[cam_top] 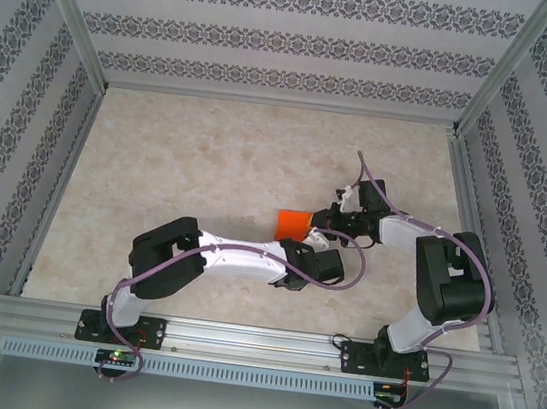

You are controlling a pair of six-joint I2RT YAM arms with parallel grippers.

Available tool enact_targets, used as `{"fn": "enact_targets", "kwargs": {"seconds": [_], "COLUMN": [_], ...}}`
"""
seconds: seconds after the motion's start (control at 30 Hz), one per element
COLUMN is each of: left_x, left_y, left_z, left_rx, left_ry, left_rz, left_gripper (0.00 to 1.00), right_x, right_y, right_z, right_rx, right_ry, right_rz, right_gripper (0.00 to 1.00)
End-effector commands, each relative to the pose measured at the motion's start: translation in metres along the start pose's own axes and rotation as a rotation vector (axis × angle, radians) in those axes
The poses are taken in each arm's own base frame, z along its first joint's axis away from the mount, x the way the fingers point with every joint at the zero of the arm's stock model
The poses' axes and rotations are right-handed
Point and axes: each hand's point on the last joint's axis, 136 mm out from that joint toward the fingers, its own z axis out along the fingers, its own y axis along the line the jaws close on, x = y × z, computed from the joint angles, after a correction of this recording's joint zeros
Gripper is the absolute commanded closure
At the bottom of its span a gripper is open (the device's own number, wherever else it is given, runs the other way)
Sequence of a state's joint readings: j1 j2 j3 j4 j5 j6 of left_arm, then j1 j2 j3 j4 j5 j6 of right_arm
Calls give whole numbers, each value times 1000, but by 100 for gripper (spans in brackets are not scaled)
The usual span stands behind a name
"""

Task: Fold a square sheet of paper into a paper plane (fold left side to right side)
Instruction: Fold the wing for the fifth time at the center of the table.

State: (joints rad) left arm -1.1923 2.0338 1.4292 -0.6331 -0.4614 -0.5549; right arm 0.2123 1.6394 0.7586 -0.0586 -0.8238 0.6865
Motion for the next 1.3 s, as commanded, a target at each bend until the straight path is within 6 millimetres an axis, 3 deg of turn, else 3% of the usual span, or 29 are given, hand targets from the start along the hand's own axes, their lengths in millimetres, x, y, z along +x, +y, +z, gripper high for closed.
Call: {"fn": "enact_targets", "kwargs": {"seconds": [0.0,0.27,0.53,0.73,0.83,0.93,1.13,1.27], "left_x": [7,10,14,14,12,8,4,-3], "left_y": [4,2,1,3,4,5,1,-2], "left_z": [-1,3,5,5,5,3,4,7], "left_rx": [-58,-55,-53,-52,-41,-18,87,189], "left_ry": [18,27,39,43,41,39,73,106], "left_rz": [37,33,20,0,-14,-38,-85,-138], "left_gripper": [52,68,78,86,89,90,92,93], "right_x": [-4,-3,-3,-10,-19,-29,-28,-14], "right_y": [3,1,-1,9,21,28,6,-17], "right_z": [2,3,3,-6,-23,-52,-118,-131], "right_rx": [10,25,36,34,35,83,274,314], "right_ry": [0,4,3,-41,-116,-229,-424,-449], "right_rz": [5,3,0,-38,-93,-145,-199,-186], "right_gripper": [93,92,90,75,64,50,19,11]}}
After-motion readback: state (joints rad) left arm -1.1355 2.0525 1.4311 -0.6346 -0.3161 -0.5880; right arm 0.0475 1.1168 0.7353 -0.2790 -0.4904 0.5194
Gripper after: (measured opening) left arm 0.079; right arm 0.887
